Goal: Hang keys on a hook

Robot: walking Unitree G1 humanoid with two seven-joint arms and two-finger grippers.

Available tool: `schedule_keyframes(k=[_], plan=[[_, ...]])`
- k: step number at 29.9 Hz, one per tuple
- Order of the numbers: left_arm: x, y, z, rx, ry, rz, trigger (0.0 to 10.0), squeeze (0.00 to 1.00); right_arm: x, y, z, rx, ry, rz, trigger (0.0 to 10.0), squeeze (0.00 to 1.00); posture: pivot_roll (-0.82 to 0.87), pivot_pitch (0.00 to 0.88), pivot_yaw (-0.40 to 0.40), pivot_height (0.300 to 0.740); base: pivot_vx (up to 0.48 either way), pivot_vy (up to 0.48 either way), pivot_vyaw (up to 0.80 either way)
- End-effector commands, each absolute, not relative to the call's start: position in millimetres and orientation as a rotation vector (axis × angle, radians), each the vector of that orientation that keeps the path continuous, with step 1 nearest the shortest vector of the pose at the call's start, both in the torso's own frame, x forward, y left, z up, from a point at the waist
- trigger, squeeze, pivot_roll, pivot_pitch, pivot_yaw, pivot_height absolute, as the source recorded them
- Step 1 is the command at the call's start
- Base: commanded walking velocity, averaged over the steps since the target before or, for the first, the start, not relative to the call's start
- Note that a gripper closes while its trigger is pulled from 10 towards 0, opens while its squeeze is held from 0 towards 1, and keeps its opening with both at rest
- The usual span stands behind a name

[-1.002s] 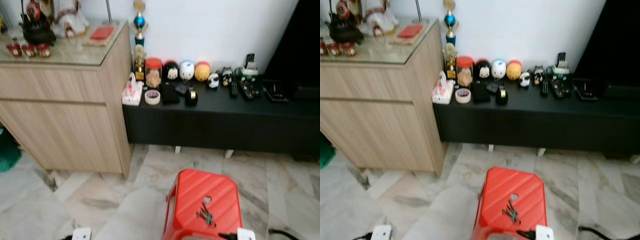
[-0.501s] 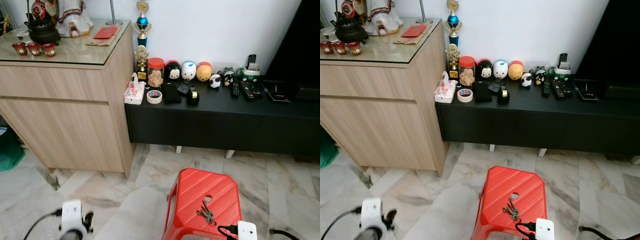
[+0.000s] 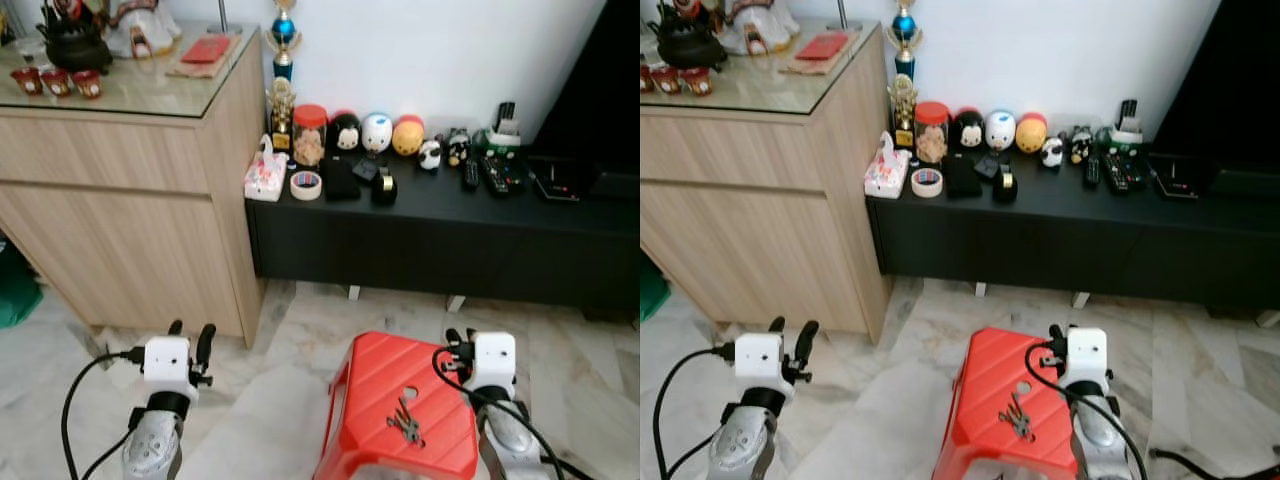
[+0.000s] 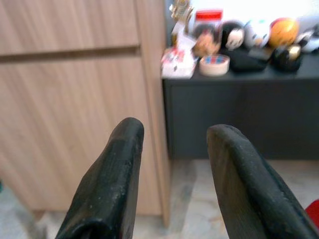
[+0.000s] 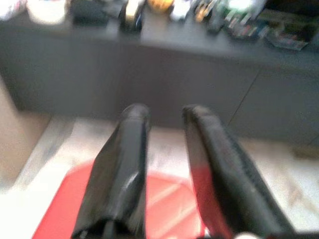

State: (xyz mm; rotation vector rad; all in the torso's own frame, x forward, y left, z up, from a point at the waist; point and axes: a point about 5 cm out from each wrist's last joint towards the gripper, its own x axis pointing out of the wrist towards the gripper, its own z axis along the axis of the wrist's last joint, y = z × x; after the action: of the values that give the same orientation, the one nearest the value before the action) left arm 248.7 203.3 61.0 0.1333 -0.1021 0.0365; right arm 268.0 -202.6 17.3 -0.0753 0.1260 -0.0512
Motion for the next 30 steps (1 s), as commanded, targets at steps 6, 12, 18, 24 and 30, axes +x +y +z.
schedule_keyframes(k=[6, 12, 18, 24, 30], plan=[[251.8, 194.6, 60.5, 0.099, -0.054, 0.003, 10.0, 0.0, 264.9, -199.1, 13.7, -0.067, 0.145, -0.064, 10.0, 0.0, 0.05, 0.0, -0.062, 0.713, 0.0, 0.0, 0.0], [248.5, 196.2, 53.2, 0.086, 0.005, -0.02, 10.0, 0.0, 262.9, -196.8, 9.4, -0.08, 0.198, -0.07, 10.0, 0.0, 0.04, 0.0, -0.049, 0.69, 0.0, 0.0, 0.0], [248.8, 200.0, 49.6, 0.077, 0.027, -0.019, 10.0, 0.0, 260.5, -206.7, 5.7, -0.08, 0.23, -0.106, 10.0, 0.0, 0.04, 0.0, -0.049, 0.655, 0.0, 0.0, 0.0], [251.1, 200.5, 47.9, 0.065, 0.04, -0.022, 10.0, 0.0, 260.0, -208.1, 1.4, -0.076, 0.274, -0.091, 10.0, 0.0, 0.04, 0.0, -0.053, 0.615, 0.0, 0.0, 0.0], [251.5, 205.9, 42.6, 0.047, 0.062, -0.007, 10.0, 0.0, 257.6, -213.3, -4.9, -0.076, 0.325, -0.116, 10.0, 0.0, 0.04, 0.0, -0.054, 0.611, 0.0, 0.0, 0.0]])
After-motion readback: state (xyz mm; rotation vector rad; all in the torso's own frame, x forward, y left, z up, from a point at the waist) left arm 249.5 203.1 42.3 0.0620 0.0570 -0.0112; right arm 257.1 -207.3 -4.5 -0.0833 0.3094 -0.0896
